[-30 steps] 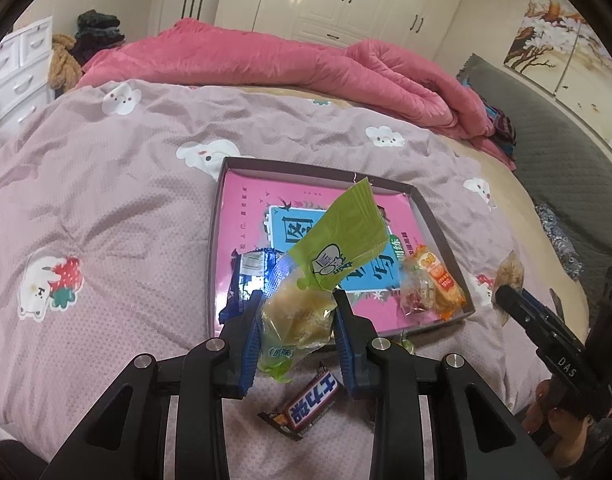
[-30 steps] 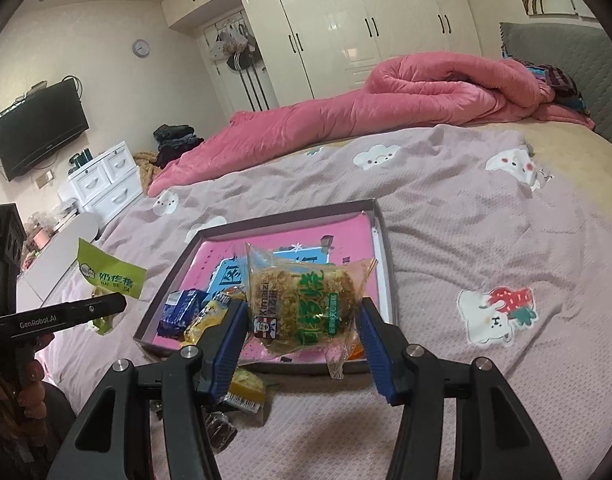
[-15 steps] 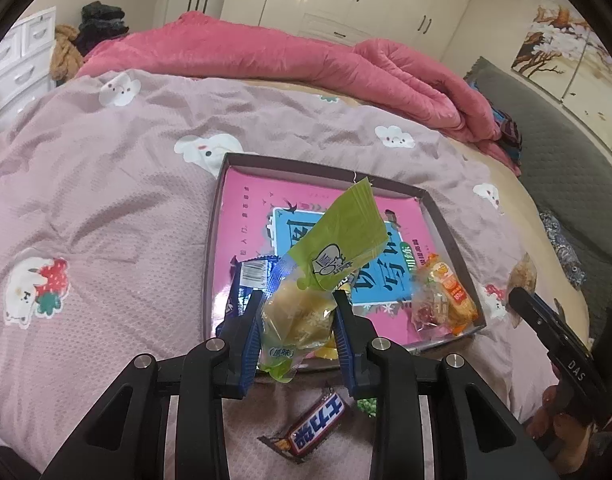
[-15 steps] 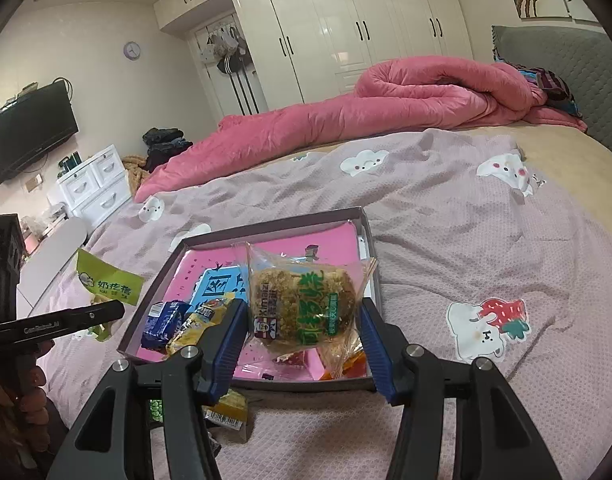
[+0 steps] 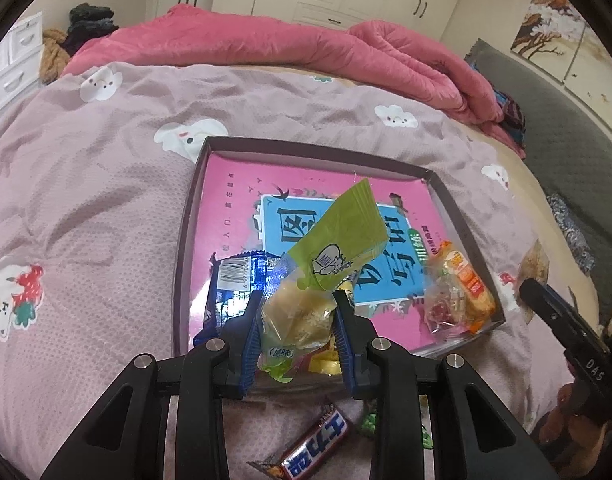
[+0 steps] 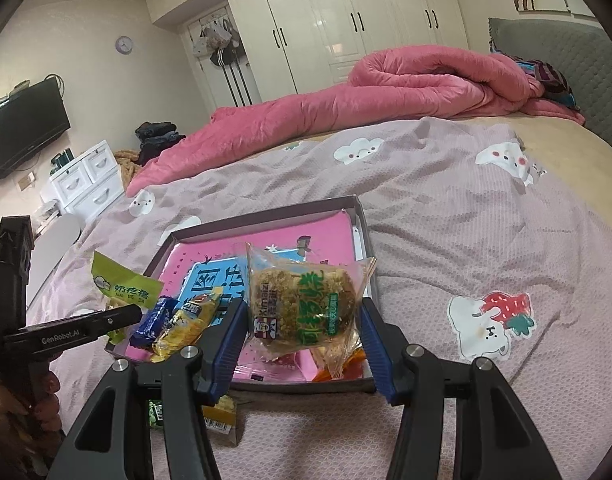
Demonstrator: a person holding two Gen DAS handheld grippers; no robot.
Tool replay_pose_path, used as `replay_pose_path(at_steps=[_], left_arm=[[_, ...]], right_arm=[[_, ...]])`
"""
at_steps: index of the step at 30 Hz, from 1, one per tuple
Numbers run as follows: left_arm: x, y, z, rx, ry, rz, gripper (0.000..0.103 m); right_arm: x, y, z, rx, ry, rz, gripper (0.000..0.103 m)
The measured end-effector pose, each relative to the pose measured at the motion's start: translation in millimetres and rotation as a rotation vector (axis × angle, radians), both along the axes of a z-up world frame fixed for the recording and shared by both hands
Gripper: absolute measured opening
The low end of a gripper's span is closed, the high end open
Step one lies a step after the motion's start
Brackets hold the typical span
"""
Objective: Organize snacks
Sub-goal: 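Lift the green bag and rice-cracker bag and carry both over the tray, then lower both bags into the tray and open both grippers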
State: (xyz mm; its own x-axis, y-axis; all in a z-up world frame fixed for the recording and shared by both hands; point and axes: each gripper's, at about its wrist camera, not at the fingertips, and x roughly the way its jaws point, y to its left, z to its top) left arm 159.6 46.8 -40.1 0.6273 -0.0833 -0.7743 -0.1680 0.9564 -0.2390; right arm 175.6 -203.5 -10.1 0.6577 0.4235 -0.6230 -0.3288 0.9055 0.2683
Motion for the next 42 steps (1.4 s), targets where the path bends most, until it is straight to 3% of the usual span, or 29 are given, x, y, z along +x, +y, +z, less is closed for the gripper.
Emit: replay_pose_path(at_steps=[20,42], left_arm=[[16.2,-7.5,-20.1,-0.006,0.030,-0.039,0.034],[15.0,-16.2,-17.2,-0.020,0.028,-0.076,0.034]], right_arm=[[10.7,14.9,-24.4,-0.061,0.066,0.009,0.056],[3.6,45.5,-40.3,-0.058,0.109,0.155,0.056]])
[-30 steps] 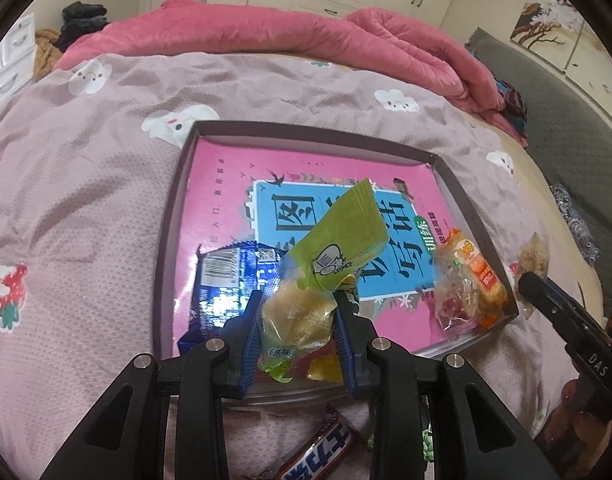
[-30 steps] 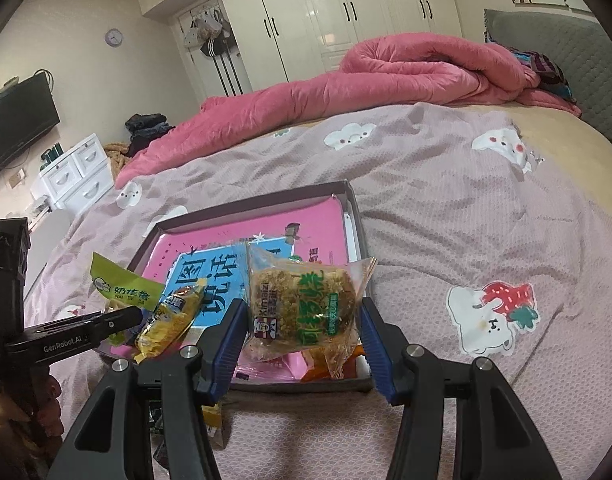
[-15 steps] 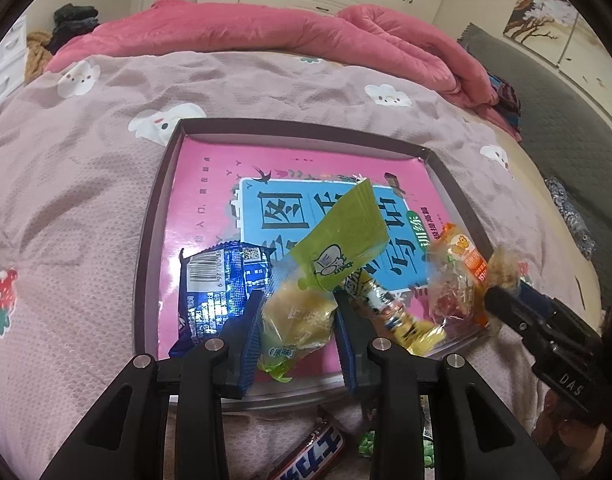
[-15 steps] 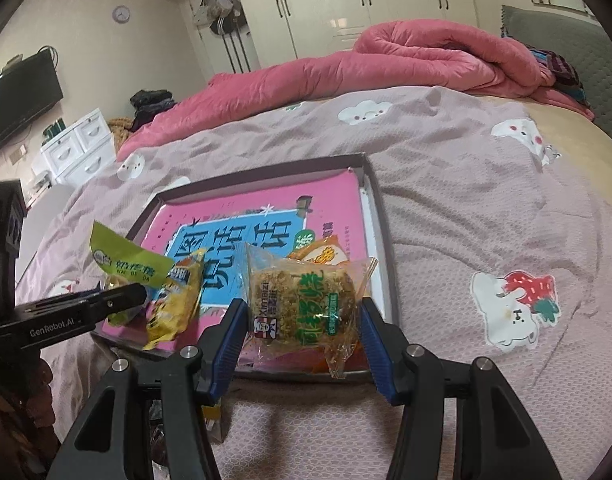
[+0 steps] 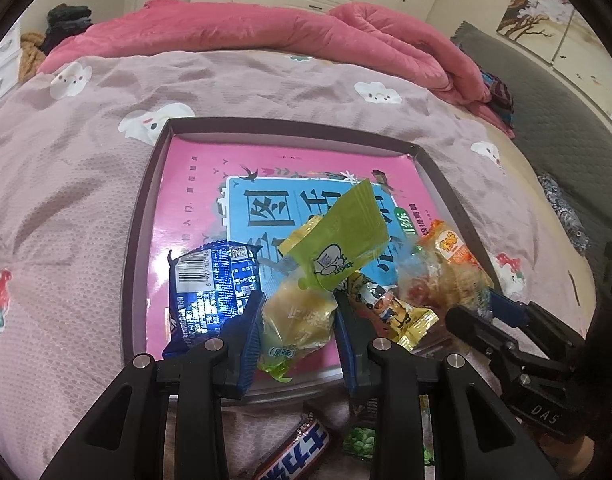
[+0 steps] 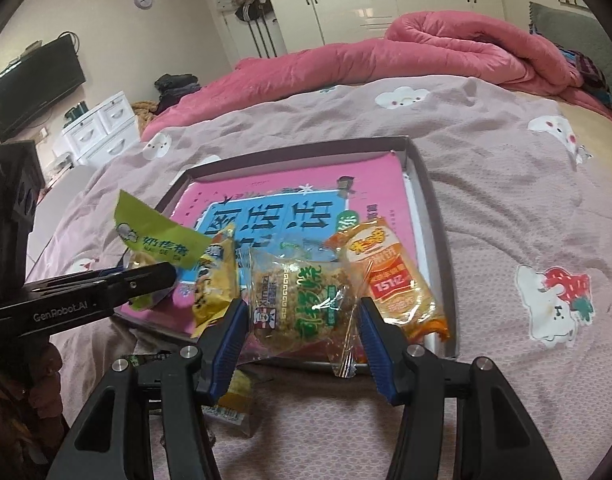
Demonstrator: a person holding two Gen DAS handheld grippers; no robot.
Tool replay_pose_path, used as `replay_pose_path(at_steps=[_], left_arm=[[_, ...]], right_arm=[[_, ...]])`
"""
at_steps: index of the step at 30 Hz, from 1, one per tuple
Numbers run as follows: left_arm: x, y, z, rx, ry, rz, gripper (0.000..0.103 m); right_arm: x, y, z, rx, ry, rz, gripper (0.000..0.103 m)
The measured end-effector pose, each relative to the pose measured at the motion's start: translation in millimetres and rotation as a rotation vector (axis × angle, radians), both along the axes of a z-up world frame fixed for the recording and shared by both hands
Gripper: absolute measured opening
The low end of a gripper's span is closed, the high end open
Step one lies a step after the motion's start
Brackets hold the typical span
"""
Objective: Organize snacks
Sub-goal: 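Lower both bags into the tray and open both grippers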
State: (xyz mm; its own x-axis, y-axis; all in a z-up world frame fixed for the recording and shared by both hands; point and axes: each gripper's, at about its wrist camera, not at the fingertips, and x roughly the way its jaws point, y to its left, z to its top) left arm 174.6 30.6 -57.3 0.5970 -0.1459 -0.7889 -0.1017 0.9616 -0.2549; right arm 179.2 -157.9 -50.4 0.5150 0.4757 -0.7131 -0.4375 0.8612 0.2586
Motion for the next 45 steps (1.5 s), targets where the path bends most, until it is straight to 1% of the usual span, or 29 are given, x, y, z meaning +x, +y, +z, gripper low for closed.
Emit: replay_pose_path(at_steps=[4,8,15,25,42,45], left_arm=[[-0.4,-1.3,0.1,-0.008,-0.001,-0.006,0.035],[0.0,-1.3,-1.5,-0.035,0.005,-0.014,0.035],[0.3,-2.4,-4.0,-0.033,0.011,-0.017,0.035],[0.4,-3.3,-4.4,-0.036,0.012,-0.026,0.034],[-1.6,7.4,-5.1,-0.026,0.016,0.004,0.034],[-1.7,7.4,-4.7,-0.022,0.015,0.004,0.034]], right_arm=[[-1.9,4.5,-1.2,0.019,0.005,0.032,0.056],[-3.0,7.2,-1.1,-0.009,-0.014,0.026,0.056],[-0.8,3.4,-2.3,-0.031,-0.023,-0.014,0.057],[-0.7,6.3,-4.2,-0.054,-0.024,-0.016,0.058],[-3.3,-0.8,-0.9,-0.058,-0.023,-0.048,0.060],[-3.6,0.7,-0.8,-0.071,-0.031,-0.050,0.060]])
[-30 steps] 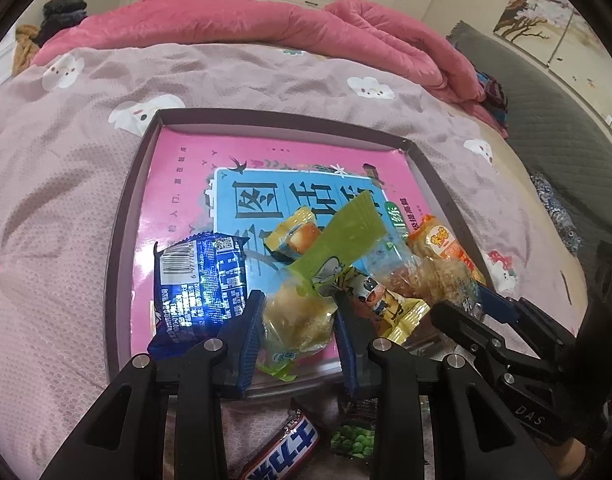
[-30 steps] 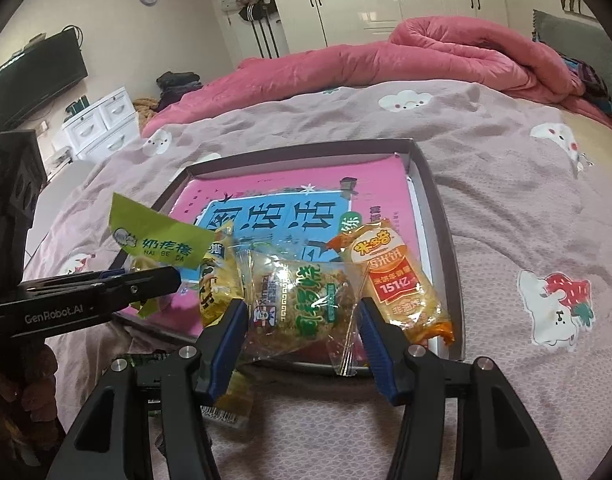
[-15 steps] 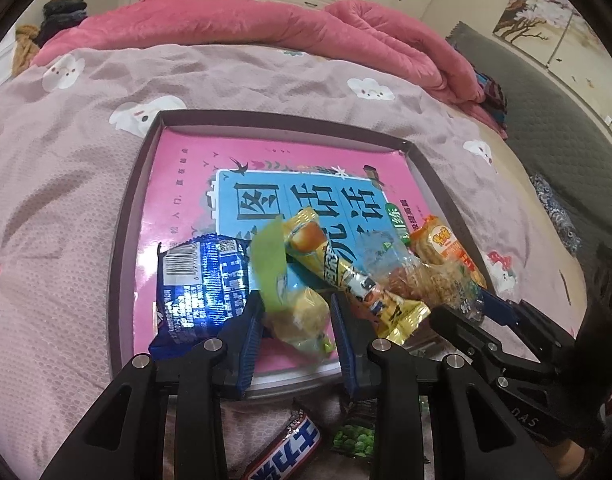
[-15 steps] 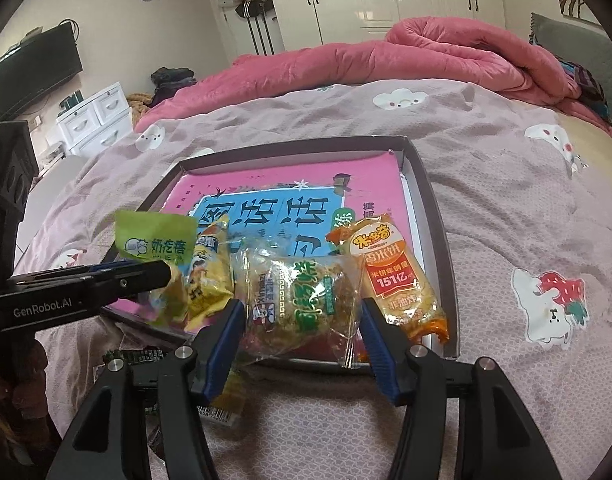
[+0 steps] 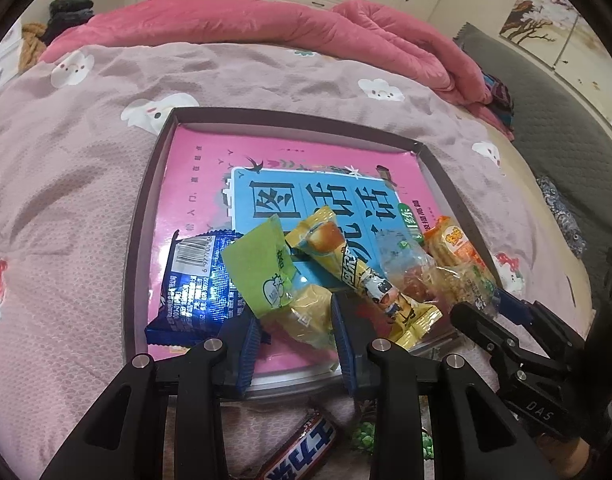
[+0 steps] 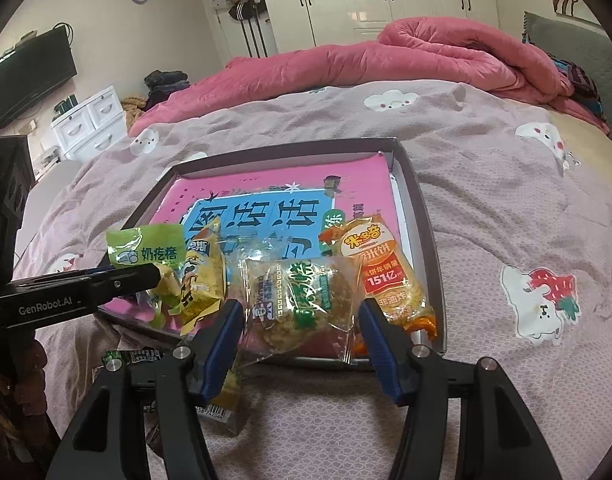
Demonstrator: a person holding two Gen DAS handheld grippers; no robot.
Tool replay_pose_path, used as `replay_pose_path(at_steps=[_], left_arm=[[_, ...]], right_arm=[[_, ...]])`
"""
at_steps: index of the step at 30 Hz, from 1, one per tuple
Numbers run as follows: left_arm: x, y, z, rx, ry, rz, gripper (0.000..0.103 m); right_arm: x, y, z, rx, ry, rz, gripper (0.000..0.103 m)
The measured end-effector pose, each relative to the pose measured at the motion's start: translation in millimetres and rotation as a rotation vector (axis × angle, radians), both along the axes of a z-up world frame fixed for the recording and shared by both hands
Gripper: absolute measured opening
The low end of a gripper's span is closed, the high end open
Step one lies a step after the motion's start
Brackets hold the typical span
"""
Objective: Organize snacks
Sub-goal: 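Lower both bags into the tray and open both grippers, then move both grippers back toward the Snickers bar and green pea bag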
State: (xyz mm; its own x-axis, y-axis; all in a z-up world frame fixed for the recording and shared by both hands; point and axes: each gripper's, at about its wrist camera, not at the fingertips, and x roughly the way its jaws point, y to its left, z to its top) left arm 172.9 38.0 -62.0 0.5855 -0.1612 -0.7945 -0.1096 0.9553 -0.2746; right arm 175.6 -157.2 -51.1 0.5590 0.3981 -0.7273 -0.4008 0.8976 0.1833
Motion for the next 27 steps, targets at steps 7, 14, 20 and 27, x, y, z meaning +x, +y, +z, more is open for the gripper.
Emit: replay_pose_path(at_steps=[7,14,20,27], left_arm=[[-0.6,-0.1,1.0,0.004,-0.001,0.001,0.034],[-1.3,0.1,1.5,0.004,-0.001,0.000,0.034],[-3.3,1.7,3.5,0.001,-0.004,0.001,0.034],[-6.6,2.1,5.8,0.003,-0.007,0.000,0.034]], right_arm=[[-1.2,2.3,1.5,-0.017,-0.014,0.002,0.062],[-1.5,1.5,3.1,-0.019,-0.022,-0.006,0.062],[-0.3,-3.3,5.9,-0.017,-0.033,-0.030,0.062],[1.5,-8.3,6.1,0.008,-0.018,-0.044,0.062]])
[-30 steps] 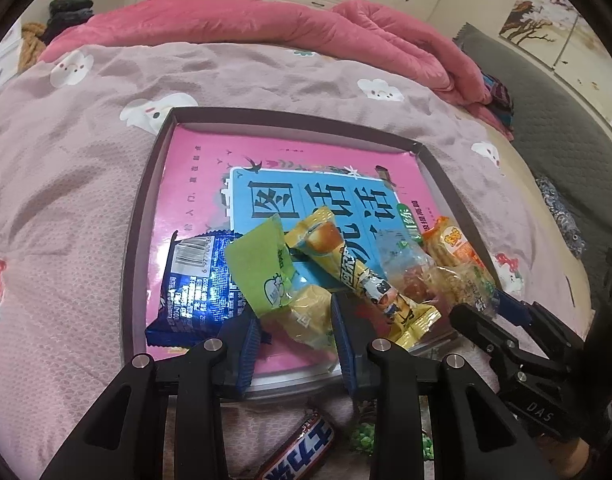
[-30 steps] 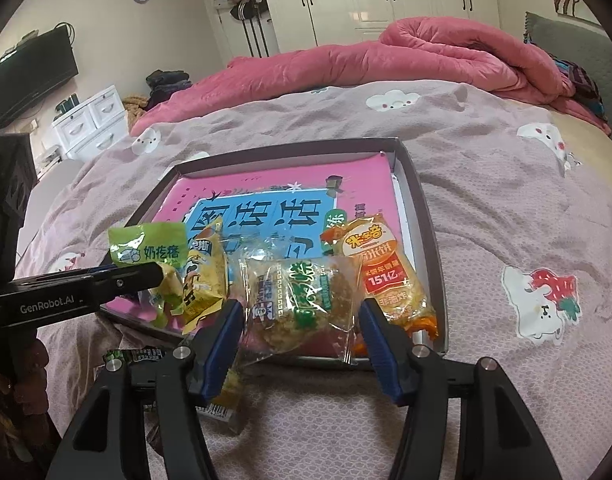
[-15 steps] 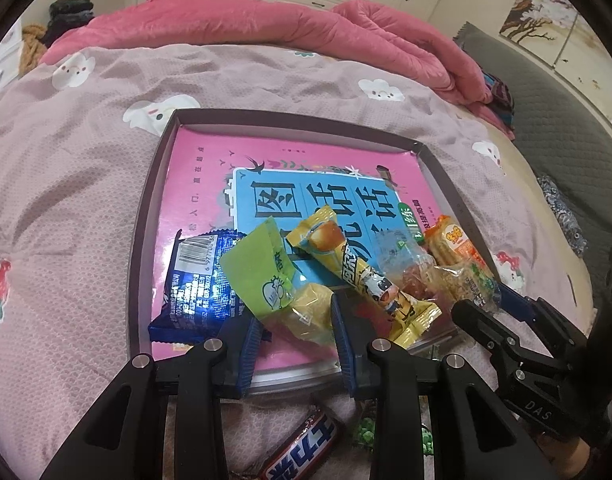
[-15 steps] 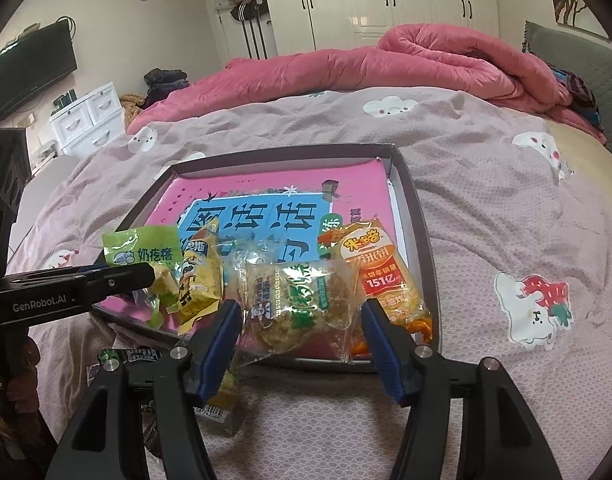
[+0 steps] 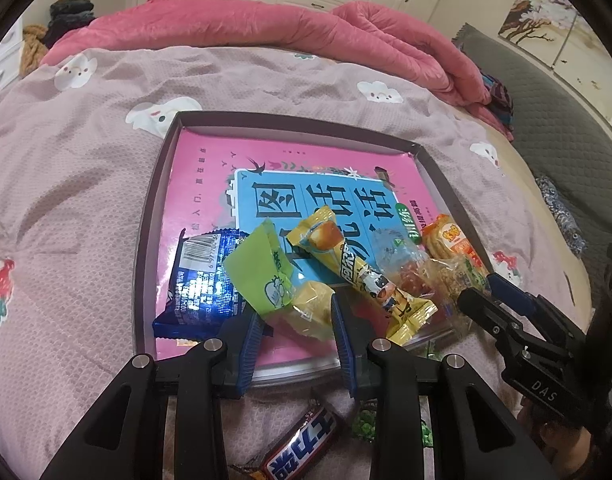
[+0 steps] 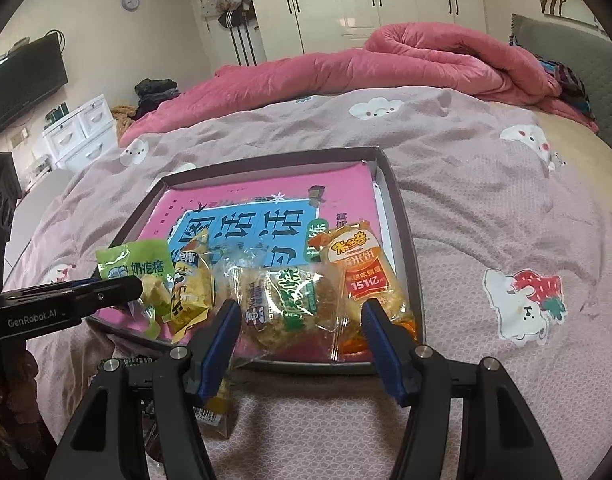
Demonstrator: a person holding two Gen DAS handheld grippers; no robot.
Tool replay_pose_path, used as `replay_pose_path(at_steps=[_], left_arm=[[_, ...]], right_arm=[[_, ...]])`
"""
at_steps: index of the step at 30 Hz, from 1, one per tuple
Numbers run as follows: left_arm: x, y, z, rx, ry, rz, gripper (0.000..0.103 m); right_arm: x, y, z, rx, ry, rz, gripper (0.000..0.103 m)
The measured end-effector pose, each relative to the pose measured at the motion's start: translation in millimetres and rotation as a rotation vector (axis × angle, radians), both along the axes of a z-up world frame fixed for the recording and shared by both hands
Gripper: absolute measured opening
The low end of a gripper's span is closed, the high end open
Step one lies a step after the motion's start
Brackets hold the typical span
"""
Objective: Organize snacks
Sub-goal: 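Move both grippers back toward the Snickers bar and green pea bag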
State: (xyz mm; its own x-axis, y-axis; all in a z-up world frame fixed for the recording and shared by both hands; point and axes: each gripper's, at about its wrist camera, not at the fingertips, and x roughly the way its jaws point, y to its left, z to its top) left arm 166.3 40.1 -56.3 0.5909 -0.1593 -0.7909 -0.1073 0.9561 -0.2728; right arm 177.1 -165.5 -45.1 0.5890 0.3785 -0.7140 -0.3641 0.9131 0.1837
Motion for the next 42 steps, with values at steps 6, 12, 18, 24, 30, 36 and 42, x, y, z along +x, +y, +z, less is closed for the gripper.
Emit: replay_pose_path(at_steps=[6,12,18,24,30,36,42], left_arm=[[-3.1,3.7,2.2,-0.006,0.001,0.012,0.035],[-7.3,8.8,5.1,-0.013,-0.001,0.029,0.039],[-11.9,12.8,6.2,-0.011,0.004,0.039,0.043],[-15.9,16.6,8.1,-0.010,0.005,0.049,0.048],[-19.2,18.0,11.4,-0.011,0.000,0.056,0.052],[-21.7,19.4,15.2,-0.014,-0.008,0.063,0.059],[-25.5,19.6,20.8,-0.011,-0.021,0.065,0.063]], right_arm=[[0.3,3.8,-2.9,-0.023,0.004,0.013,0.062],[0.2,9.4,-5.4,-0.037,-0.003,0.033,0.062],[-3.2,15.1,-5.1,-0.029,-0.011,0.071,0.062],[-4.9,17.2,-4.6,-0.027,-0.004,0.083,0.062],[-4.2,10.8,-1.5,-0.017,-0.012,0.055,0.063],[-2.9,2.2,2.4,0.000,-0.017,0.028,0.063],[-1.7,-7.5,10.0,0.044,-0.025,-0.002,0.069]])
